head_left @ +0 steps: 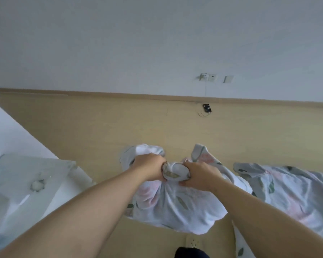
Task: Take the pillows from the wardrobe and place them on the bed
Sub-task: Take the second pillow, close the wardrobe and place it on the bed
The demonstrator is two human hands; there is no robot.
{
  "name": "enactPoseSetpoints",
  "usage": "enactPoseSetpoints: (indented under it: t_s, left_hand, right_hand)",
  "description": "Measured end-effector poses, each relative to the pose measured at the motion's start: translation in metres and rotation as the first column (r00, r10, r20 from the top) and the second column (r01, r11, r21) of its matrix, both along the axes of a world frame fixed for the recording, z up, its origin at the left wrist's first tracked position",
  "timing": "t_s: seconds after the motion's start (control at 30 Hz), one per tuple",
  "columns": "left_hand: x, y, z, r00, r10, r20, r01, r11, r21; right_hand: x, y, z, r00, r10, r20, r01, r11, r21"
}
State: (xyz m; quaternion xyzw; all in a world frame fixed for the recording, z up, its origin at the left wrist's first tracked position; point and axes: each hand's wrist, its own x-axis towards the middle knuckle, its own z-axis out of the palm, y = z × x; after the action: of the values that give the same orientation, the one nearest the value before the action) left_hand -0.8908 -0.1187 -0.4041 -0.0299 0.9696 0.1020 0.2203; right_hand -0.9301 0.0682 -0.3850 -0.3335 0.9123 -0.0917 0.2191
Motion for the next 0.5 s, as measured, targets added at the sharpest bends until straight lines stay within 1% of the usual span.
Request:
enactPoseSetpoints:
  t_s: [0.1,0.23,0.37,0.5]
  left_hand:
    - [-0.061,0.007,-0.003,0.998,-0.059,0.012,0.059,0.998,-0.008]
    - [-0.142,0.026,-0.004,0.993,-0.098,0.064,0.098,0.995,0.005]
    - [-0.225,0.049,-0.002,0.986,-0.142,0.088,0.144,0.990,-0.010]
    - [-0.306,0.070,0.001,0.982,-0.186,0.034,0.187,0.982,-0.025]
  right_hand:
    - [-0.047,0.009,-0.002,0.998,-0.068,-0.010,0.068,0.998,-0.007]
    - [-0.123,0.028,-0.014,0.989,-0.146,0.017,0.146,0.989,-0.013]
    - [-0.201,0.050,-0.015,0.981,-0.185,0.053,0.186,0.982,-0.012]
    - [-0.273,0.072,-0.009,0.975,-0.218,0.052,0.220,0.975,-0.025]
